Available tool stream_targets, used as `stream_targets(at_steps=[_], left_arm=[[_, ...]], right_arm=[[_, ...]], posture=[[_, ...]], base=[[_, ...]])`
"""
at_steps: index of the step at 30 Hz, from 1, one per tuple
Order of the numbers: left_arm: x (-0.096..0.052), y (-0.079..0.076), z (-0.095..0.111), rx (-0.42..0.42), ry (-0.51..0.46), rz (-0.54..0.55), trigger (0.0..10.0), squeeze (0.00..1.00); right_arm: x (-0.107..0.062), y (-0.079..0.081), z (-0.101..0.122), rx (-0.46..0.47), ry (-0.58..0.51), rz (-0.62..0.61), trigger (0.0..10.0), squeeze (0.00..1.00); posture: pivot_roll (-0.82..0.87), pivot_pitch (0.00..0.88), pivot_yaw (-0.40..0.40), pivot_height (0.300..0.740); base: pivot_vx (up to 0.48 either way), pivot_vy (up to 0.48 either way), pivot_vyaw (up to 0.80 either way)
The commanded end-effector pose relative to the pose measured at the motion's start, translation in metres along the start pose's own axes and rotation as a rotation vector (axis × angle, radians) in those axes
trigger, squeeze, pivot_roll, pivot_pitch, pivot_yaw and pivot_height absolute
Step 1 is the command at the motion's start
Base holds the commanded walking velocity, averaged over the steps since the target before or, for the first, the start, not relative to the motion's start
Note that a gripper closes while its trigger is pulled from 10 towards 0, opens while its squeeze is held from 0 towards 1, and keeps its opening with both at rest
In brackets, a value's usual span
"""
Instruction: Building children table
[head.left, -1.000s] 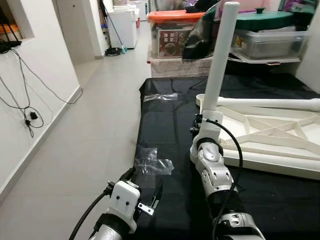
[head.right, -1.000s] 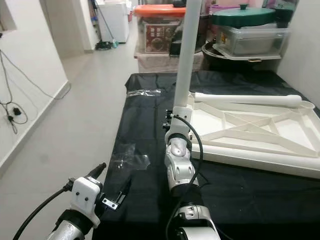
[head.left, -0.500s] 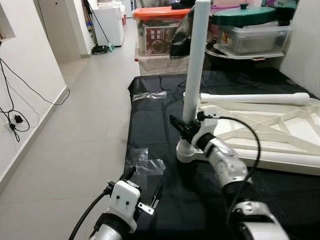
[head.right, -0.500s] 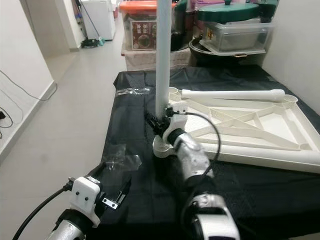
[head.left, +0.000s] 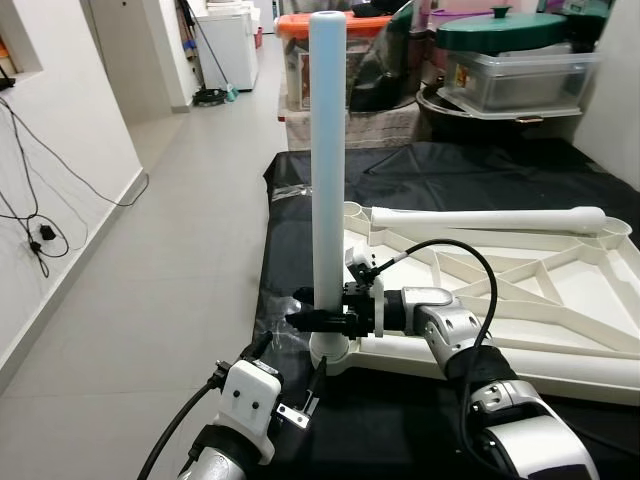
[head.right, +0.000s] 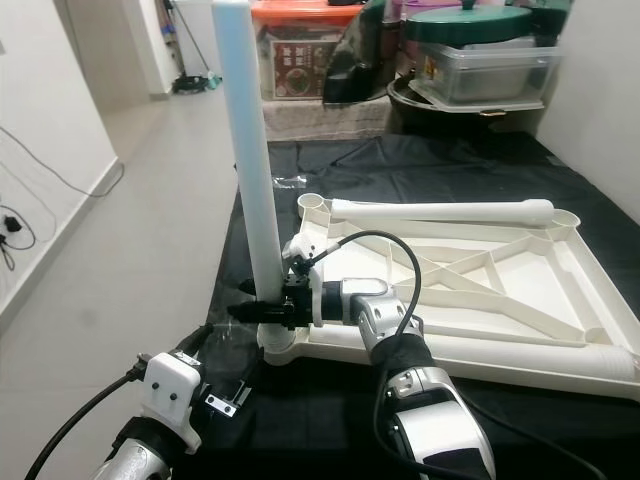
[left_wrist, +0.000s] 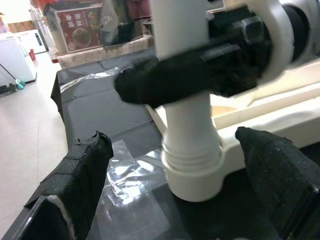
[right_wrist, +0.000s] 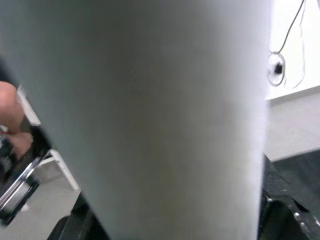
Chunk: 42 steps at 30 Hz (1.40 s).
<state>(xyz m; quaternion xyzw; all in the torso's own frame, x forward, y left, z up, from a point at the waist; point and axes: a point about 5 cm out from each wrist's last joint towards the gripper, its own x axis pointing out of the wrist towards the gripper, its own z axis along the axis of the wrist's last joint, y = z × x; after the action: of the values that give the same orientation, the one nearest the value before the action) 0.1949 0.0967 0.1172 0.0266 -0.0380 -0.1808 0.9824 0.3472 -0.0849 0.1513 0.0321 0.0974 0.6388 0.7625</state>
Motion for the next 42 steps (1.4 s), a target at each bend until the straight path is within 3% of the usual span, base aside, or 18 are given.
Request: stream_targets(at_steps=[1,7,9,11,13,14,15,16,17,21,27,28,29,32,33,36,37,42], left_arm=[[-0.001,0.000,-0.005,0.006,0.016,-0.004,10.0,0.00],[-0.002,0.000,-0.005,0.005,0.017,-0.005,10.0,0.00],[-0.002,0.000,-0.005,0.004,0.018,-0.007,10.0,0.00],[-0.002,0.000,-0.005,0.004,0.018,-0.007,10.0,0.00],[-0.003,0.000,-0.006,0.003,0.021,-0.010,10.0,0.00],[-0.003,0.000,-0.006,0.003,0.021,-0.010,10.0,0.00],[-0.003,0.000,-0.006,0.002,0.023,-0.011,10.0,0.00],[-0.003,0.000,-0.006,0.002,0.023,-0.011,10.0,0.00],[-0.003,0.000,-0.007,0.002,0.023,-0.013,10.0,0.00],[-0.002,0.000,-0.007,0.002,0.023,-0.015,10.0,0.00],[-0.001,0.000,-0.006,0.002,0.021,-0.013,10.0,0.00],[-0.001,0.000,-0.006,0.003,0.020,-0.013,10.0,0.00],[-0.001,0.000,-0.006,0.003,0.020,-0.013,10.0,0.00],[-0.001,0.000,-0.006,0.003,0.020,-0.013,10.0,0.00],[-0.001,0.000,-0.006,0.002,0.019,-0.012,10.0,0.00],[-0.001,0.000,-0.005,0.002,0.018,-0.013,10.0,0.00],[-0.001,0.000,-0.006,0.001,0.019,-0.014,10.0,0.00],[-0.001,0.000,-0.006,0.001,0.021,-0.016,10.0,0.00]], right_arm=[[0.010,0.001,-0.001,0.048,-0.032,-0.004,0.0,0.00],[0.012,-0.003,-0.002,0.036,-0.073,-0.118,0.0,0.00],[0.006,-0.020,-0.003,0.005,-0.099,-0.518,0.0,0.00],[0.006,-0.020,-0.003,0.005,-0.099,-0.518,0.0,0.00],[-0.019,-0.035,-0.006,0.007,-0.138,-1.036,0.0,0.00],[-0.019,-0.035,-0.006,0.007,-0.138,-1.036,0.0,0.00],[-0.032,-0.037,-0.008,0.011,-0.146,-1.208,0.0,0.00],[-0.032,-0.037,-0.008,0.011,-0.146,-1.208,0.0,0.00],[-0.044,-0.034,-0.014,0.040,-0.151,-1.384,0.0,0.00],[-0.053,-0.021,-0.025,0.103,-0.142,-1.570,0.0,0.00],[-0.041,-0.013,-0.028,0.115,-0.133,-1.604,0.0,0.00],[-0.033,-0.013,-0.025,0.096,-0.156,-1.572,1.2,0.00],[-0.025,-0.014,-0.020,0.077,-0.189,-1.513,10.0,0.00],[-0.019,-0.013,-0.016,0.063,-0.208,-1.486,10.0,0.00],[-0.014,-0.013,-0.008,0.018,-0.247,-1.413,10.0,1.00],[-0.007,-0.012,-0.002,0.000,-0.291,-1.265,10.0,1.00],[-0.010,-0.014,-0.001,0.003,-0.308,-1.205,10.0,0.00],[-0.033,-0.027,0.016,0.011,-0.406,-1.172,10.0,0.00]], posture=[[0.03,0.000,0.002,0.740],[0.02,0.000,0.003,0.740],[0.02,0.000,0.008,0.740],[0.02,0.000,0.008,0.740],[0.01,0.000,0.017,0.740],[0.01,0.000,0.017,0.740],[0.01,0.000,0.017,0.740],[0.01,0.000,0.017,0.740],[0.01,0.000,0.017,0.740],[0.01,0.000,0.017,0.740],[0.00,0.000,0.015,0.740],[0.00,0.000,0.015,0.740],[0.00,0.000,0.015,0.740],[0.00,0.000,0.015,0.740],[0.00,0.000,0.016,0.740],[0.00,0.000,0.016,0.740],[0.00,0.000,0.016,0.740],[0.00,0.000,0.016,0.740]], base=[[0.000,0.000,0.00],[0.000,0.000,0.00],[0.000,0.000,0.00],[0.000,0.000,0.00],[0.000,0.000,0.00],[0.000,0.000,0.00],[0.000,0.000,0.00],[0.000,0.000,0.00],[0.000,0.000,0.00],[0.000,0.000,0.00],[0.000,0.000,0.00],[0.000,0.000,0.00],[0.000,0.000,0.00],[0.000,0.000,0.00],[0.000,0.000,0.00],[0.000,0.000,0.00],[0.000,0.000,0.00],[0.000,0.000,0.00]])
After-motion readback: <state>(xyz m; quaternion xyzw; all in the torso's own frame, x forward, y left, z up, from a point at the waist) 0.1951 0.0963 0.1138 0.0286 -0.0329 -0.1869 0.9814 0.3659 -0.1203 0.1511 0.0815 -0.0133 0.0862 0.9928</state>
